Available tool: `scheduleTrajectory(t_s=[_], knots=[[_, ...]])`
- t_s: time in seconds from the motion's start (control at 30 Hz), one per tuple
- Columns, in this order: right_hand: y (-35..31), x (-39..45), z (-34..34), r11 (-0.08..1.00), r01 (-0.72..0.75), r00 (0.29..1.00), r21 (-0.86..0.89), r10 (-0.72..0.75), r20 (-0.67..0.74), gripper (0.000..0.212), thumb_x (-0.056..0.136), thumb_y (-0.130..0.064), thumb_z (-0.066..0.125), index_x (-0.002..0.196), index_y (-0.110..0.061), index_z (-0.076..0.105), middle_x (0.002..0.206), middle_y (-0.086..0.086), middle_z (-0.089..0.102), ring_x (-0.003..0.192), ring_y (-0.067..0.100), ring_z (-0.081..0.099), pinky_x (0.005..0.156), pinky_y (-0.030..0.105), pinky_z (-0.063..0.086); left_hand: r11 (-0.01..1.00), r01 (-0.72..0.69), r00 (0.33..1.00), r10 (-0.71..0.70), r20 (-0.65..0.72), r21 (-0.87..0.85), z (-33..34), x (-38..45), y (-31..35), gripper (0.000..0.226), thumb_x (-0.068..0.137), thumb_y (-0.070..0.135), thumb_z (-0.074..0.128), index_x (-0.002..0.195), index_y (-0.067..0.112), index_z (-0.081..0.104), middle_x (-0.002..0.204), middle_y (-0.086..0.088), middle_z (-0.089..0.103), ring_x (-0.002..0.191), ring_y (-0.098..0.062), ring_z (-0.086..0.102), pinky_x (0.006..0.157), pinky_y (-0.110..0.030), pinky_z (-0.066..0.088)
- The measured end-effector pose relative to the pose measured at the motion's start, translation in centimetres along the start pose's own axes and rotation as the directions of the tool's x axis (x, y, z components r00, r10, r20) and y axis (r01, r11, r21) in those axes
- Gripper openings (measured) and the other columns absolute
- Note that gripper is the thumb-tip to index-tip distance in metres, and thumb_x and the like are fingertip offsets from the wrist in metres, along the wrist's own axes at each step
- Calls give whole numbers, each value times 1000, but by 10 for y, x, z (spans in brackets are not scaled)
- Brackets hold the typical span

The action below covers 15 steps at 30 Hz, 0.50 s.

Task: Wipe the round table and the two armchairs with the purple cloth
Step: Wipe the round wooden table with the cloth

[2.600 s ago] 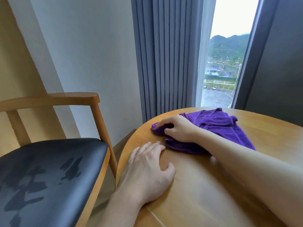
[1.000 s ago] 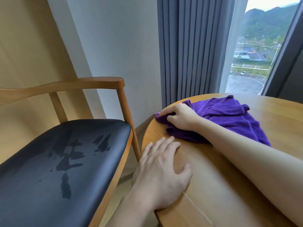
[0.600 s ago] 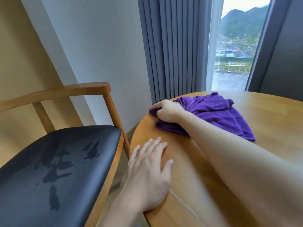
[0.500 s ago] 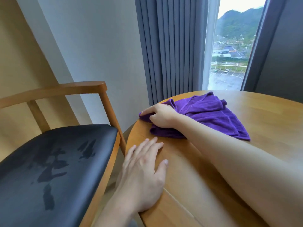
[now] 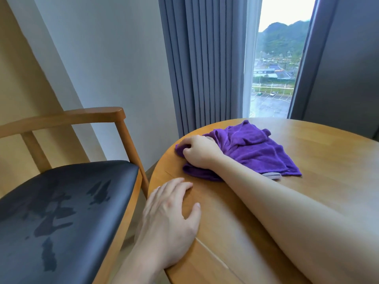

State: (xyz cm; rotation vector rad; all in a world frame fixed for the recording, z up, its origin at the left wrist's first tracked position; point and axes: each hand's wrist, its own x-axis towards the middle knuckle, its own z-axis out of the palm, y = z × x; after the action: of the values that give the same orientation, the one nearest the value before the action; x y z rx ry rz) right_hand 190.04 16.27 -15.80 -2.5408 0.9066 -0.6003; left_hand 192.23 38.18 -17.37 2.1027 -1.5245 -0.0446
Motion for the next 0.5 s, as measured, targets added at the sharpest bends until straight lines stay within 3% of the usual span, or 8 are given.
scheduleTrajectory(t_s=[0.17, 0.27, 0.37, 0.5], knots=[[13, -44, -21, 966, 158, 958, 206, -201, 207, 46, 84, -8, 47, 116, -25, 75, 128, -9, 70, 124, 9, 58, 111, 27, 40, 1000, -20, 1000, 19, -20, -13, -1, -2, 1, 46, 93, 53, 42, 138, 45, 42, 143, 33, 32, 133, 11, 22, 119, -24, 18], [24, -42, -32, 951, 103, 982, 291, -144, 122, 44, 73, -10, 47, 100, -19, 81, 114, -6, 76, 113, 8, 65, 103, 23, 47, 999, -6, 999, 5, -34, -43, -1, -2, -1, 44, 92, 54, 43, 134, 45, 45, 138, 34, 34, 126, 12, 27, 112, -18, 22], [11, -19, -18, 976, 21, 1000, 219, -25, 16, 40, 75, -7, 49, 90, -26, 82, 101, -10, 77, 104, 13, 66, 92, 26, 51, 999, 0, 998, -3, -58, -51, 0, -1, -1, 41, 92, 50, 47, 132, 42, 49, 136, 33, 38, 120, 15, 28, 109, -16, 21], [-14, -1, 2, 995, -2, 1000, 103, 0, 23, 44, 76, -12, 48, 100, -32, 79, 112, -9, 75, 106, 18, 65, 96, 33, 50, 1000, 2, 998, -4, -63, -30, 0, 0, 2, 41, 93, 45, 49, 133, 40, 50, 137, 30, 41, 127, 8, 33, 113, -20, 25]])
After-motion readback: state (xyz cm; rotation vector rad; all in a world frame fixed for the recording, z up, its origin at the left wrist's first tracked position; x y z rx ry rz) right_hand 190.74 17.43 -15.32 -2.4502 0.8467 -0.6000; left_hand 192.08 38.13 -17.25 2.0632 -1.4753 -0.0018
